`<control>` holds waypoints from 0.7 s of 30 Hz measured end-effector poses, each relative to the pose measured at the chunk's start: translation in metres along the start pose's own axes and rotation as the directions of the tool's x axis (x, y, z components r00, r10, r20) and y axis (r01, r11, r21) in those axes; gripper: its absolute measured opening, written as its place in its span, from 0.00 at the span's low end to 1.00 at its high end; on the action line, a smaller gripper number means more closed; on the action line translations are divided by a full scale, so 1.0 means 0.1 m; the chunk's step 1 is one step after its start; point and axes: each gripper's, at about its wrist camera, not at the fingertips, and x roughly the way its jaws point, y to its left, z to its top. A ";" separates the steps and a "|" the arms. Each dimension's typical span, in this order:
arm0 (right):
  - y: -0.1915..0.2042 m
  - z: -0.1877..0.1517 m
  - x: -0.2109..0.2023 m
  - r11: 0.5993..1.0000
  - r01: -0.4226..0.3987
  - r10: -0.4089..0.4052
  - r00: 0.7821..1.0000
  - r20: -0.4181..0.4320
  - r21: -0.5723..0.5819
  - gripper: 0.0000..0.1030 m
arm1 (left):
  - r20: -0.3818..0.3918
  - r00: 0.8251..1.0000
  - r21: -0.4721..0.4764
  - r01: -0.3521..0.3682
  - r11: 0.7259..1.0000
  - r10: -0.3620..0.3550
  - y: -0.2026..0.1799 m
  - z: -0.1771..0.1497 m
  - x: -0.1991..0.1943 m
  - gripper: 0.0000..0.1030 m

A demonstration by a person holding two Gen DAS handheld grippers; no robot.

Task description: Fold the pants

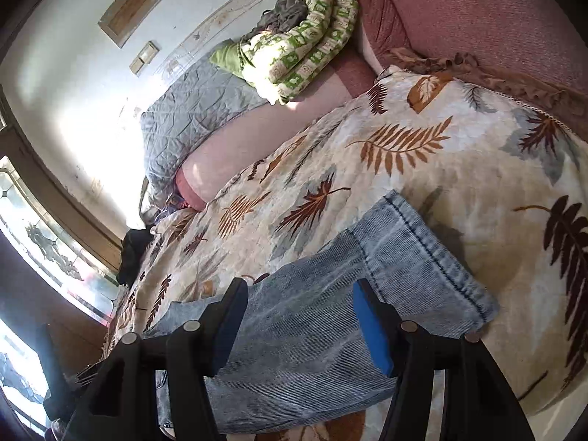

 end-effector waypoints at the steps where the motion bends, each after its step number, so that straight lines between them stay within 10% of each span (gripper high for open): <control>1: 0.02 -0.01 0.04 1.000 -0.007 0.007 1.000 -0.012 0.001 0.61 | 0.011 1.000 -0.004 -0.012 1.000 0.012 0.01 0.02 -0.01 0.74; 21: 0.31 -0.18 0.17 0.991 0.006 -0.017 0.997 -0.078 -0.136 0.61 | 0.076 0.993 -0.002 -0.091 0.996 0.091 -0.01 0.02 -0.22 0.74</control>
